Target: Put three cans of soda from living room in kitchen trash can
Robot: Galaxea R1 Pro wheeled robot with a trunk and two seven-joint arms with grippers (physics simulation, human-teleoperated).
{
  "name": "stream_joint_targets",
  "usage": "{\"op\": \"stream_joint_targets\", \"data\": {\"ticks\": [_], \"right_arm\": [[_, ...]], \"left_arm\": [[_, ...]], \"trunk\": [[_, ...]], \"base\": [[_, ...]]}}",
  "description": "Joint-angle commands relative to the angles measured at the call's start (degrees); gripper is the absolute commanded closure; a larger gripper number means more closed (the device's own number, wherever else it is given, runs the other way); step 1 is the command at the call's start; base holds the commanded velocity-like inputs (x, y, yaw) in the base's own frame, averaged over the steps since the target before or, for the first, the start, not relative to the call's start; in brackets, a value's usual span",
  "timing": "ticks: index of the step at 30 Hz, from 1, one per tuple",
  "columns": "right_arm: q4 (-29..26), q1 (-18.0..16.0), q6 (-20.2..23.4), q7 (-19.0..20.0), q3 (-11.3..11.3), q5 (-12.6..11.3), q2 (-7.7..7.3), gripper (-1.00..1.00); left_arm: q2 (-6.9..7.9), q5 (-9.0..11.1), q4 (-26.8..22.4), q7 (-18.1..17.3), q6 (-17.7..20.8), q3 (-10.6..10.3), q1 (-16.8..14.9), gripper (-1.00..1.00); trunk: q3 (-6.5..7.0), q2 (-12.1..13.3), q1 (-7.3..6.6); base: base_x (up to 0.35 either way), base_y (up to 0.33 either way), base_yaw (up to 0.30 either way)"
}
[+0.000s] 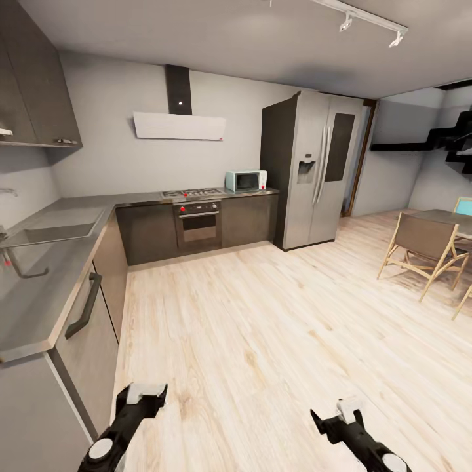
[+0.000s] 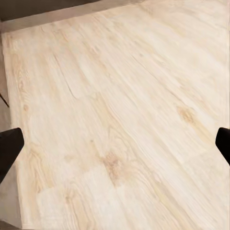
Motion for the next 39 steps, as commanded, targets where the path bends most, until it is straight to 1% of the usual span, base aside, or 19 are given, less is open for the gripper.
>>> {"op": "stream_joint_targets", "data": {"ticks": [1, 3, 4, 8, 9, 10, 11, 12, 14, 16, 18, 19, 20, 25, 26, 30, 39], "right_arm": [[-1.26, 0.02, 0.88, 0.07, -0.5, 0.03, -0.03, -1.0], [-3.58, 0.06, 2.21, 0.19, -1.17, 0.04, -0.08, -1.0], [-7.2, 0.33, 3.3, 0.3, -1.73, 0.04, -0.18, -1.0], [-12.7, 1.07, 3.92, 0.39, -2.58, 0.08, -0.43, -1.0], [-15.31, 2.33, 4.08, 0.47, -3.78, 0.09, -0.52, -1.0], [-19.31, 5.16, 4.19, 1.23, -6.83, 0.06, -0.55, -1.0], [-20.68, 6.23, 4.22, 1.7, -8.04, 0.04, -0.54, -1.0], [-23.18, 8.31, 4.27, 3.13, -10.56, 0.0, -0.41, -1.0], [-25.29, 10.13, 4.27, 4.99, -12.87, -0.01, -0.13, -1.0], [-27.14, 11.6, 4.27, 6.67, -14.69, -0.03, 0.07, -1.0], [-28.38, 12.72, 4.27, 7.78, -15.88, -0.02, 0.35, -1.0], [-28.8, 13.14, 4.27, 8.15, -16.33, 0.01, 0.59, -1.0], [-29.33, 13.75, 4.27, 8.66, -17.0, 0.01, 1.19, -1.0], [-29.82, 14.47, 4.27, 9.27, -17.79, 0.08, 2.16, -1.0], [-29.94, 14.65, 4.31, 9.4, -17.97, 0.1, 2.4, -1.0], [-30.01, 14.77, 4.35, 9.39, -18.11, 0.11, 2.58, -1.0], [-30.05, 14.8, 4.51, 9.41, -18.19, 0.11, 2.65, -1.0]], "left_arm": [[0.01, 0.04, -2.22, 0.0, 0.37, 0.01, 0.12, -1.0], [0.01, 0.09, -5.92, 0.01, 1.45, 0.06, 0.38, -1.0], [0.08, 0.17, -10.67, 0.01, 3.17, 0.19, 0.95, -1.0], [0.19, 0.23, -15.46, -0.05, 3.96, 0.29, 1.88, -1.0], [0.24, 0.25, -16.86, -0.12, 4.03, 0.32, 3.03, -1.0], [0.34, 0.28, -17.91, -0.15, 4.04, 0.34, 5.26, -1.0], [0.38, 0.3, -18.07, -0.15, 4.0, 0.35, 5.96, -1.0], [0.49, 0.24, -18.25, -0.16, 3.54, 0.36, 7.1, -1.0], [0.61, 0.14, -18.09, -0.17, 2.5, 0.36, 7.89, -1.0], [0.63, 0.03, -17.37, -0.22, 1.2, 0.35, 8.39, -1.0], [0.63, -0.07, -16.36, -0.23, 0.13, 0.29, 8.71, -1.0], [0.64, -0.13, -15.83, -0.22, -0.27, 0.27, 8.83, -1.0], [0.64, -0.19, -14.82, -0.16, -0.84, 0.26, 8.99, -1.0], [0.64, -0.14, -13.07, -0.1, -1.58, 0.33, 9.16, -1.0], [0.62, 0.0, -11.75, -0.09, -1.84, 0.35, 9.18, -1.0], [0.57, 0.09, -9.77, -0.08, -2.67, 0.36, 9.19, -1.0], [0.55, -0.06, -8.76, -0.07, -3.31, 0.37, 9.18, -1.0]], "trunk": [[-0.01, 0.0, 0.0], [-0.01, 0.0, 0.0], [-0.01, 0.0, 0.0], [-0.01, 0.0, 0.0], [-0.01, 0.0, 0.0], [-0.01, 0.0, 0.0], [-0.01, 0.0, 0.0], [-0.01, 0.0, 0.0], [-0.01, 0.0, 0.0], [-0.01, 0.0, 0.0], [-0.01, 0.0, 0.0], [-0.01, 0.0, 0.0], [-0.01, 0.0, 0.0], [-0.01, 0.0, 0.0], [-0.01, 0.0, 0.0], [-0.01, 0.0, 0.0], [-0.01, 0.0, 0.0]], "base": [[0.0, 0.0, 0.0], [0.0, 0.0, 0.0], [0.0, 0.0, 0.0], [0.0, 0.0, 0.0], [0.0, 0.0, 0.0], [0.0, 0.0, 0.0], [0.0, 0.0, 0.0], [0.0, 0.0, 0.0], [0.0, 0.0, 0.0], [0.0, 0.0, 0.0], [0.0, 0.0, 0.0], [0.0, 0.0, 0.0], [0.0, 0.0, 0.0], [0.0, 0.0, 0.0], [0.0, 0.0, 0.0], [0.0, 0.0, 0.0], [0.0, 0.0, 0.0]]}}
